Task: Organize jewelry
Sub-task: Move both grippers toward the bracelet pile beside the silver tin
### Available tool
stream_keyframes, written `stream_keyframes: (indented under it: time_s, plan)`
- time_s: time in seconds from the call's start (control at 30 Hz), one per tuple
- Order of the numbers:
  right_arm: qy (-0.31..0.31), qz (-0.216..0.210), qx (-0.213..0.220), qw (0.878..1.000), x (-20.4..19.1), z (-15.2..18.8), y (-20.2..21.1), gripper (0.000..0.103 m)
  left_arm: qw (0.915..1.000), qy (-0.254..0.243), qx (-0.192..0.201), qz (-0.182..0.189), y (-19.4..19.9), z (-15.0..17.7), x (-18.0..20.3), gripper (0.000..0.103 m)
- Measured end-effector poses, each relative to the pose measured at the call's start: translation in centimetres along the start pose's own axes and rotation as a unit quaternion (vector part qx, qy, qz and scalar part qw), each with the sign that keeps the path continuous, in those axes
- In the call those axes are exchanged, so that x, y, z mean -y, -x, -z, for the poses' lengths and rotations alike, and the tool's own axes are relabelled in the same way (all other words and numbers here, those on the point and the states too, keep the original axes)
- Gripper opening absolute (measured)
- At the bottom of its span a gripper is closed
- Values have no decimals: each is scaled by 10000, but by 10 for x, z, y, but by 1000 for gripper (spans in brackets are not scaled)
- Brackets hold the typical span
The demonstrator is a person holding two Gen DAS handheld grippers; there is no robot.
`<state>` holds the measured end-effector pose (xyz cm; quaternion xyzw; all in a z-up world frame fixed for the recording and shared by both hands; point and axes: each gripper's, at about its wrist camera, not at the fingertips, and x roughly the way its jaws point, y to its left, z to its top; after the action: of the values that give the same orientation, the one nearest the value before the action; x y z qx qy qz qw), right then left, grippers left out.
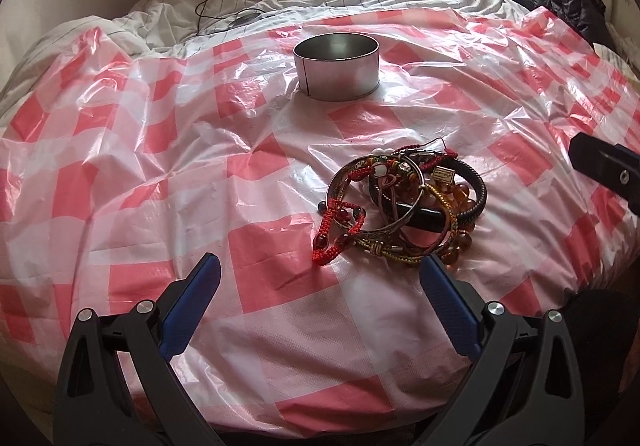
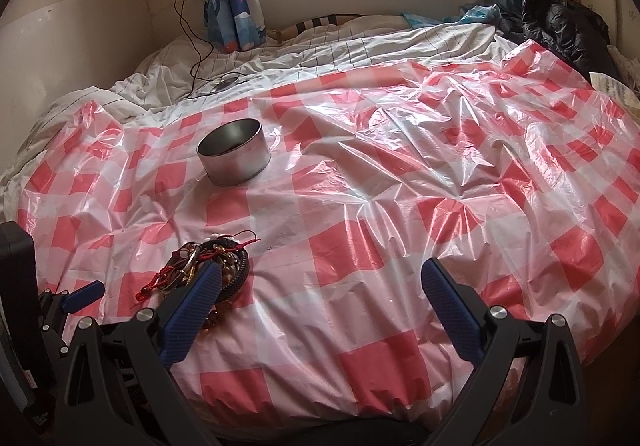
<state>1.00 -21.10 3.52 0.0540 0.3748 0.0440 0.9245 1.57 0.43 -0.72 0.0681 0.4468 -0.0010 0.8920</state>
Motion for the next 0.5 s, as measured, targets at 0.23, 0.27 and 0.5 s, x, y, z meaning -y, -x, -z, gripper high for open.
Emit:
stream_keyframes:
  time_s: [0.23, 0.27, 0.5]
  plan:
    - [7, 4, -3, 10000, 0, 0, 0, 96, 9998, -184, 37, -88, 3, 4, 2, 96]
    - [2, 0, -1, 10000, 0, 0, 0, 96, 9997, -208, 43, -119, 3, 5, 1, 96]
    - [-10, -6, -3, 10000, 0, 0, 0, 96, 9991, 253, -22, 336, 5, 17, -44, 96]
